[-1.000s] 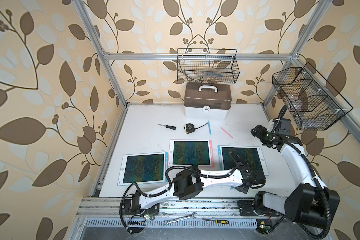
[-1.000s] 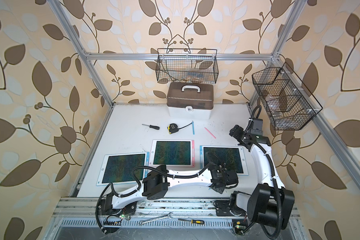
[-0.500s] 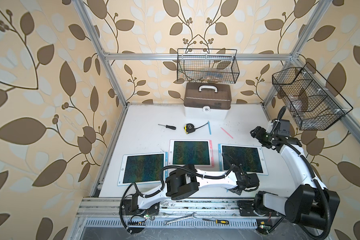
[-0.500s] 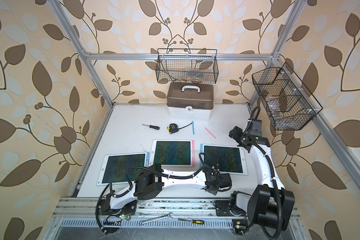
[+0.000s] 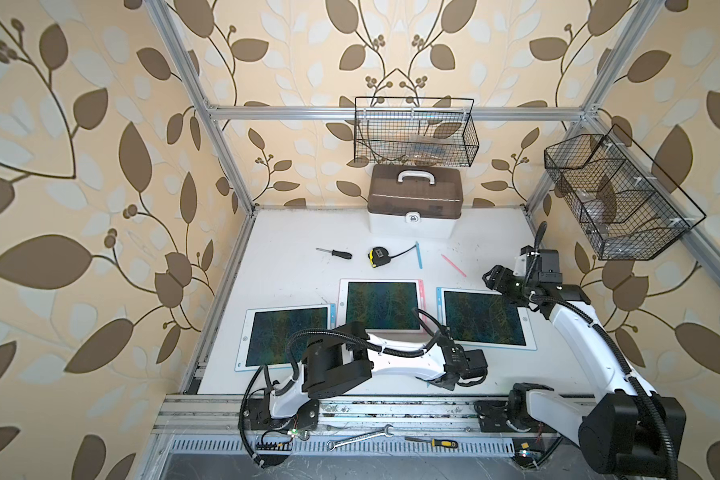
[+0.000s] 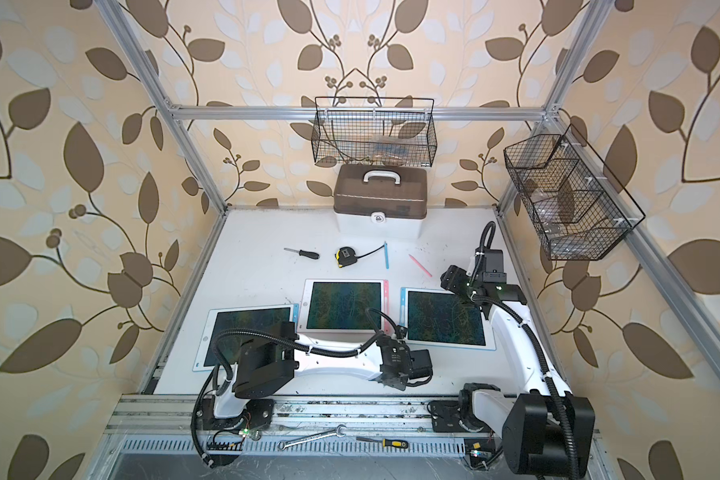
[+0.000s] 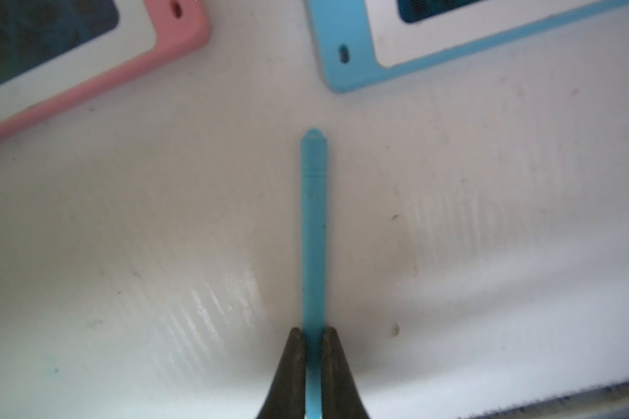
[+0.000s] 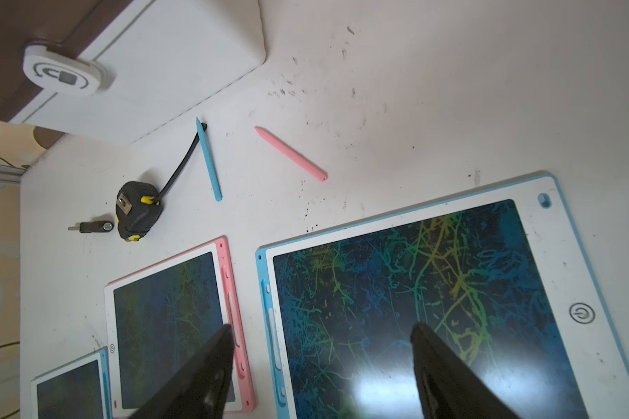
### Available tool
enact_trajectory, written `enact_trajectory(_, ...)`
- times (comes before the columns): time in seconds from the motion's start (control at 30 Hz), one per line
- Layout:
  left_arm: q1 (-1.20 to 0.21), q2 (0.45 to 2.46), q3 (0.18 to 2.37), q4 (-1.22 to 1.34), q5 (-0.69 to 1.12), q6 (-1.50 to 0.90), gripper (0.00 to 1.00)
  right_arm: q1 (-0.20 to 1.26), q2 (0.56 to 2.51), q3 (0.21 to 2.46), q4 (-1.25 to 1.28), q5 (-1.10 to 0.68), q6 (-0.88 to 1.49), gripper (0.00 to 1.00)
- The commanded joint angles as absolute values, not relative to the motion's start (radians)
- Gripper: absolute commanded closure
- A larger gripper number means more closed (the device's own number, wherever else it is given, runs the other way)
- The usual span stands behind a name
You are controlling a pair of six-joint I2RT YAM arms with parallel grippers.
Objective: Place the stylus back onto the writing tablet
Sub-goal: Move the stylus to the center of the board.
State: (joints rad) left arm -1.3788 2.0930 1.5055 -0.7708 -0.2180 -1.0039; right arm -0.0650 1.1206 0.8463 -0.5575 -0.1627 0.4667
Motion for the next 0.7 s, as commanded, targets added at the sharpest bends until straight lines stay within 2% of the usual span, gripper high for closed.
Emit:
enact_trajectory(0.0, -1.361, 2.11, 1.416, -0.808, -0.199, -1.078, 0.9, -0.017, 1.094, 0.834, -0.589, -0.137, 0.464, 0.23)
enact_trajectory(0.33, -1.284, 2.036, 1.304, -0.755, -0.174, -1.165, 0.87, 0.144, 0.993, 0.838, -0.666, -0.121, 0.499, 0.24)
enact_trajectory(0.67, -1.256, 2.071, 1.337, -0.774, -0.104, -1.187, 0.79, 0.233, 0.975, 0.874, -0.726, -0.064, 0.515, 0.24)
